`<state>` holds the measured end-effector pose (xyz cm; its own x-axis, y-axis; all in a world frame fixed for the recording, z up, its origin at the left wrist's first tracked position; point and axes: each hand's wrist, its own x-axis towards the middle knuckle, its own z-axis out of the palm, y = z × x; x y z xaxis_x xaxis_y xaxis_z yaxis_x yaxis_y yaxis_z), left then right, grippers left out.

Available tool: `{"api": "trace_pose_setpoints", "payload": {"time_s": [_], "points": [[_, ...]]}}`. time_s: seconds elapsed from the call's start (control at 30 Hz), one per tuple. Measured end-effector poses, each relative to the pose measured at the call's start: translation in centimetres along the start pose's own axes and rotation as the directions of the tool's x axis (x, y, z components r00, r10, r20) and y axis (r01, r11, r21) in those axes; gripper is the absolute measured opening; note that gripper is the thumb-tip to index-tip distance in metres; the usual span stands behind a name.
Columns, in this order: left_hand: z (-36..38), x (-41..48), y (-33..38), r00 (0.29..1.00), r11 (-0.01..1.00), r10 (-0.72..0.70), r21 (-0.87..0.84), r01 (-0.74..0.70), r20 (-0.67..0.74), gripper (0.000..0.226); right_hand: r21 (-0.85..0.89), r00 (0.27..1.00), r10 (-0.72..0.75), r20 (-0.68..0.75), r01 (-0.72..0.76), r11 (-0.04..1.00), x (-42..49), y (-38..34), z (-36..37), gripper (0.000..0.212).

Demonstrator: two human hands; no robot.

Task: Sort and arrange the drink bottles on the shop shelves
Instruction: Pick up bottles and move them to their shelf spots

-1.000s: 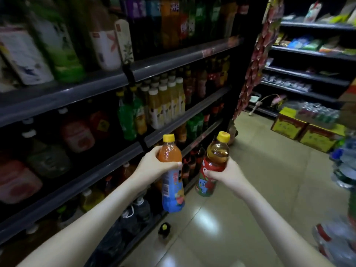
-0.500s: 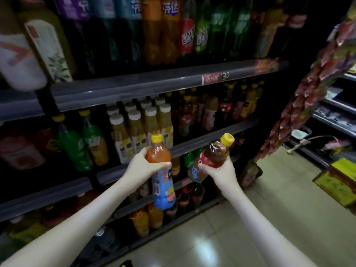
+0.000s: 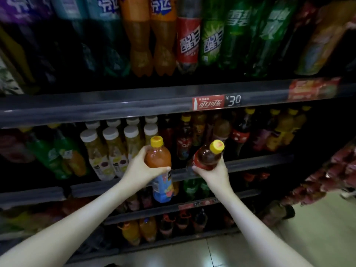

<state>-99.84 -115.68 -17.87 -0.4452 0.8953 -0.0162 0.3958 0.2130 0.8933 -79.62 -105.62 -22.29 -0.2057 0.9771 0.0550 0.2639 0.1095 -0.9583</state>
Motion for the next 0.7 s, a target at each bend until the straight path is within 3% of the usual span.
{"api": "trace_pose_setpoints", "payload": {"time_s": [0.17,0.37,0.53,0.7], "points": [[1.0,-1.8,-0.5,0.961,0.988,-0.15,-0.072,0.137,-0.232,0.075,0.014,0.986,-0.041,0.162,0.04,0.999,2.7,1.0,1.6,0.072],[1.0,-3.3,-1.0,0.896,0.965,-0.251,-0.166,0.203,-0.365,0.073,0.07,0.967,-0.079,0.242,0.063,0.996,2.9,0.5,4.3,0.079],[0.3,-3.7,-1.0,0.88,0.958,-0.283,-0.165,0.236,-0.382,0.076,-0.026,0.965,-0.037,0.261,0.046,0.999,3.9,0.0,6.8,0.087],[-0.7,-3.2,-0.7,0.886,0.97,-0.241,-0.124,0.208,-0.396,0.075,-0.252,0.951,-0.136,0.277,0.208,0.945,5.1,-1.2,8.6,0.084]]}}
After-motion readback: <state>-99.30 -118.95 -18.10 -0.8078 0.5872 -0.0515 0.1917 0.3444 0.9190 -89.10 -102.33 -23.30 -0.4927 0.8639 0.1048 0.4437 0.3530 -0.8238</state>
